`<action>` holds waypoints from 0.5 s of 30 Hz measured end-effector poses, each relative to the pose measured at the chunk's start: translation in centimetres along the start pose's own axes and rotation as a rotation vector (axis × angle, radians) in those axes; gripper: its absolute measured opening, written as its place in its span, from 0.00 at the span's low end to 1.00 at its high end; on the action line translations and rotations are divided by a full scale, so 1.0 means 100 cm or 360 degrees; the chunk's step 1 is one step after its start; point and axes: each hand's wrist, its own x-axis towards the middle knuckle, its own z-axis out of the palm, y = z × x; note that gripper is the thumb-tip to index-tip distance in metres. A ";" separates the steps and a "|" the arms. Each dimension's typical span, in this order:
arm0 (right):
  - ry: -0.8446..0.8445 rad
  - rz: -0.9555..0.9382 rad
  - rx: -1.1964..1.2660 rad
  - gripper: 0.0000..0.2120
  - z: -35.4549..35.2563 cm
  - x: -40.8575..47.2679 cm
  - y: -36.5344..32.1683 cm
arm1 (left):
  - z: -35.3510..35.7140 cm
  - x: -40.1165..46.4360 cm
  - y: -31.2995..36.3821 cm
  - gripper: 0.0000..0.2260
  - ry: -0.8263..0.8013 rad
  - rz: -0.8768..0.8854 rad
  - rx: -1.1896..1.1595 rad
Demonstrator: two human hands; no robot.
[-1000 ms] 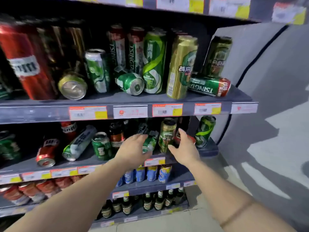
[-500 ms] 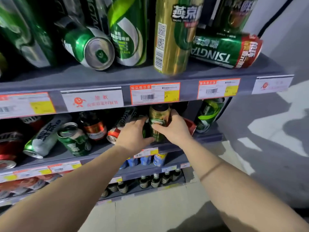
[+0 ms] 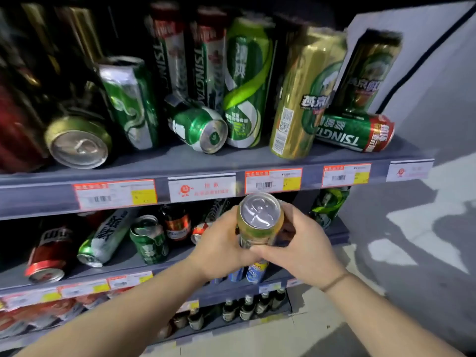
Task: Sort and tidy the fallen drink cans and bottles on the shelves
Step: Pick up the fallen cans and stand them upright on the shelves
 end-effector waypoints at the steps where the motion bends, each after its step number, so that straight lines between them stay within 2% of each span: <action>1: -0.0003 -0.0036 -0.0012 0.33 -0.004 -0.002 -0.016 | -0.013 -0.005 0.010 0.29 -0.0006 0.0018 -0.0001; 5: 0.0008 -0.0180 0.0018 0.29 -0.016 -0.006 -0.072 | -0.061 -0.024 0.045 0.26 0.0027 0.0056 0.0010; 9: 0.0016 -0.0269 0.0120 0.31 -0.016 0.002 -0.113 | -0.100 -0.037 0.076 0.32 0.0235 0.0080 -0.0006; 12: 0.0024 -0.0334 0.0236 0.32 -0.014 0.012 -0.132 | -0.120 -0.037 0.088 0.31 0.0373 0.0108 0.0020; 15: 0.0068 -0.0344 0.0446 0.27 -0.012 0.020 -0.138 | -0.139 -0.038 0.098 0.30 0.0477 0.0141 0.0075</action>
